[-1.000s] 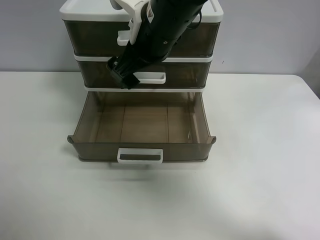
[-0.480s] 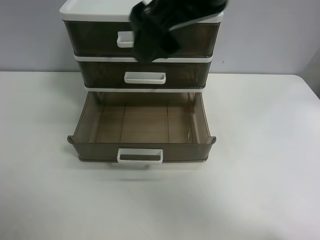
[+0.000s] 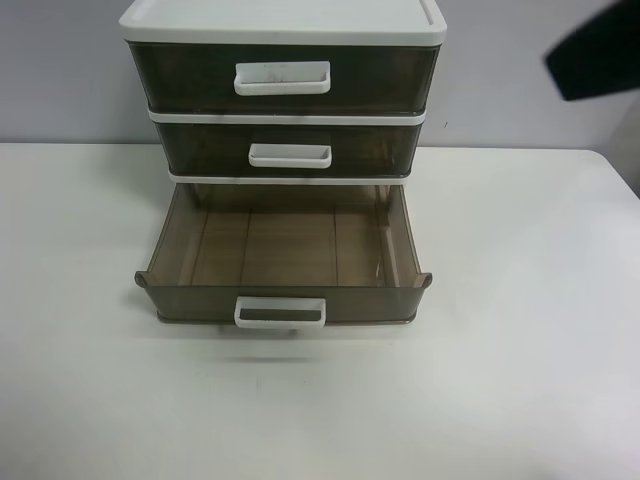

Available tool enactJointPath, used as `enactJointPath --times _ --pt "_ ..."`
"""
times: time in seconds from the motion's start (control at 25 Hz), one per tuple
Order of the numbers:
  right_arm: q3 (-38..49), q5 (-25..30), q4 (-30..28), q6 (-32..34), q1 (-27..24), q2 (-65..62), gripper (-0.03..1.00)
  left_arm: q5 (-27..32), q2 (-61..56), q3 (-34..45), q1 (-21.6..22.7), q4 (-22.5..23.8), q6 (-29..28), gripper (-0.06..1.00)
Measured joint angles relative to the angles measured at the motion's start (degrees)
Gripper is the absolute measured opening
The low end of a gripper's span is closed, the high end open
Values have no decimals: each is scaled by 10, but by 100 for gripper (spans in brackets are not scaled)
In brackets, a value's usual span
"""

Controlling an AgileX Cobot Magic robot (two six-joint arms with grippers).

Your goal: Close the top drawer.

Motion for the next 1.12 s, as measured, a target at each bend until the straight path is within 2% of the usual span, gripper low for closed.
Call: enactJointPath --times 0.32,0.44,0.68,0.8,0.96,1.12 --pt "193 1 -4 16 -6 -225 99 0 0 0 0 0 0 99" --pt "269 1 7 30 -68 -290 99 0 0 0 0 0 0 99" --pt "412 -55 58 33 -269 -415 99 0 0 0 0 0 0 99" --pt "431 -74 66 33 -345 -470 99 0 0 0 0 0 0 99" --pt "431 -80 66 33 -400 -511 99 0 0 0 0 0 0 99" --pt "432 -80 66 33 -406 -511 99 0 0 0 0 1 0 99"
